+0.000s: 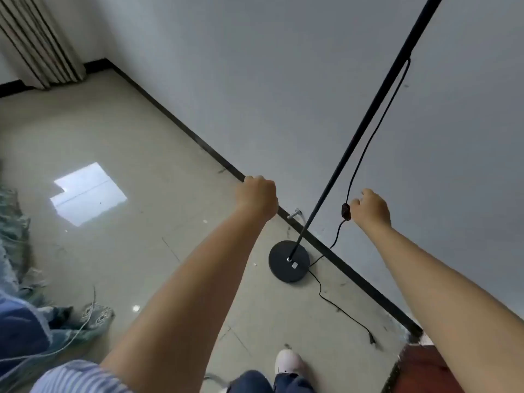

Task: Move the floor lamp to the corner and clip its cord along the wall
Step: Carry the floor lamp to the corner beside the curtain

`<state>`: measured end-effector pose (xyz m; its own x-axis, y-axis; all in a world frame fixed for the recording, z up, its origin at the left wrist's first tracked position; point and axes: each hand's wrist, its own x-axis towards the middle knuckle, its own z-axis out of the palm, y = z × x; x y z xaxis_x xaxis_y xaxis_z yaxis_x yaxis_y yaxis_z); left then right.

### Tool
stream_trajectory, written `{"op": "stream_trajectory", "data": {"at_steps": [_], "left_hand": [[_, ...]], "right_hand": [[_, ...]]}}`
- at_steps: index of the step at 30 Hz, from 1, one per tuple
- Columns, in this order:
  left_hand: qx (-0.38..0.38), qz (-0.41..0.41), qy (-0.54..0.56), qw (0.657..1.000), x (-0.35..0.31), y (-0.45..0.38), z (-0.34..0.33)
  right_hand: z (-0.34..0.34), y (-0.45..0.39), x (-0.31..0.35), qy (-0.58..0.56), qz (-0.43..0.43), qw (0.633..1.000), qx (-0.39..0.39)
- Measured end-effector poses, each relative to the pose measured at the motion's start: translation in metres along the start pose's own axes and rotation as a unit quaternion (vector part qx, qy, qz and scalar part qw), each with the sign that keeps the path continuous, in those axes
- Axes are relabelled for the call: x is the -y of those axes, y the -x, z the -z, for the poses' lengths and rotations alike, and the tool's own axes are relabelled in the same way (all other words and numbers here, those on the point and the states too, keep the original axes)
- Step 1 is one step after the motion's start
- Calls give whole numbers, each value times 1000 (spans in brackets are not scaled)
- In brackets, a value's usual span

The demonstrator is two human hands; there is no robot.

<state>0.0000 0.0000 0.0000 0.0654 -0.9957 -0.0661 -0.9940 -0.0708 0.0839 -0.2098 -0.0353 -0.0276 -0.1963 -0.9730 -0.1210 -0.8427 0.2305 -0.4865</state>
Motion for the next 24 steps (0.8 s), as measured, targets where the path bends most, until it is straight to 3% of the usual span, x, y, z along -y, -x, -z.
{"op": "stream_trajectory", "data": {"at_steps": [8, 13, 16, 19, 24], "left_hand": [[-8, -66, 13, 998, -24, -100, -85], [13, -85, 155, 984, -50, -137, -115], [30, -97, 306, 947, -71, -152, -105], [28, -141, 438, 887, -91, -169, -75], [41, -226, 501, 835, -131, -183, -39]], "right_hand": [[-76, -95, -41, -104, -60, 992, 34], [-105, -123, -64, -201, -58, 978, 20], [-100, -129, -68, -233, -45, 972, -1], [-76, -139, -68, -190, -22, 981, -32], [-42, -151, -75, -135, -1, 990, -24]]}}
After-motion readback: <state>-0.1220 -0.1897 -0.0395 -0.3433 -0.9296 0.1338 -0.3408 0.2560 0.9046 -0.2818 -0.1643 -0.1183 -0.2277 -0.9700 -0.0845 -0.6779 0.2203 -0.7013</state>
